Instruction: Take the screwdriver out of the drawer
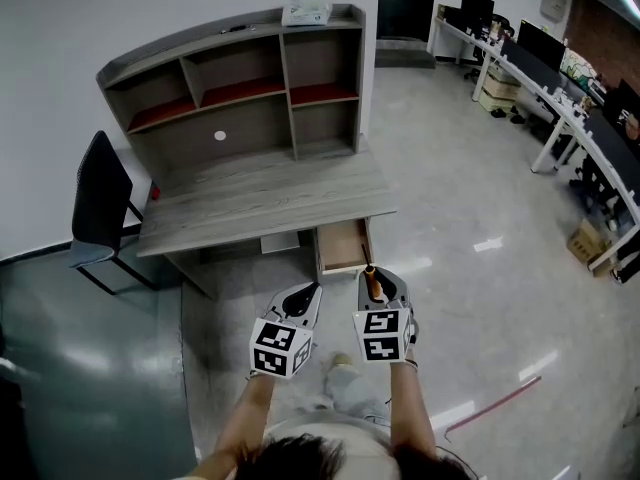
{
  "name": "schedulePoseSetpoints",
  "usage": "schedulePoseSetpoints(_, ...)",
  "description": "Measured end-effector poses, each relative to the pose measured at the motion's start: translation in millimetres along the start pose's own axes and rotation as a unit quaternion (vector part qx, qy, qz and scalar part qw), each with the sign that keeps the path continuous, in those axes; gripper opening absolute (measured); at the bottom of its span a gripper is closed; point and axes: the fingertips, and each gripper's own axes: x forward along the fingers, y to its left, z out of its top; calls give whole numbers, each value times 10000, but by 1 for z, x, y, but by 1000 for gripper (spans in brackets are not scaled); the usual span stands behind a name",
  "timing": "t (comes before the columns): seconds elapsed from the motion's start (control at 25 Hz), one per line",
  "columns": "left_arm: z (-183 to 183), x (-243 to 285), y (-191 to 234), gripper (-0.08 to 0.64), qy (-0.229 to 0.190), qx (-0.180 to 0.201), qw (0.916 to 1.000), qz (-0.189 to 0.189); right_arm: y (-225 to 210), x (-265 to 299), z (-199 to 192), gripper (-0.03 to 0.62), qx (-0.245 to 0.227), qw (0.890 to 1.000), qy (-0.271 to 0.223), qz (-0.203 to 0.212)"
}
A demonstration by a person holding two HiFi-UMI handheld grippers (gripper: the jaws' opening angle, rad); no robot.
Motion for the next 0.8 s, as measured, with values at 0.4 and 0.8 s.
schedulePoseSetpoints(0.4, -1, -54, -14, 18, -159, 69, 9997, 142, 26, -48, 8, 81, -16, 9994, -344, -27)
schedulePoseSetpoints(0.8, -3, -97, -28, 17, -346, 45, 9991, 258, 53, -88, 12, 81, -152, 9980, -618, 46)
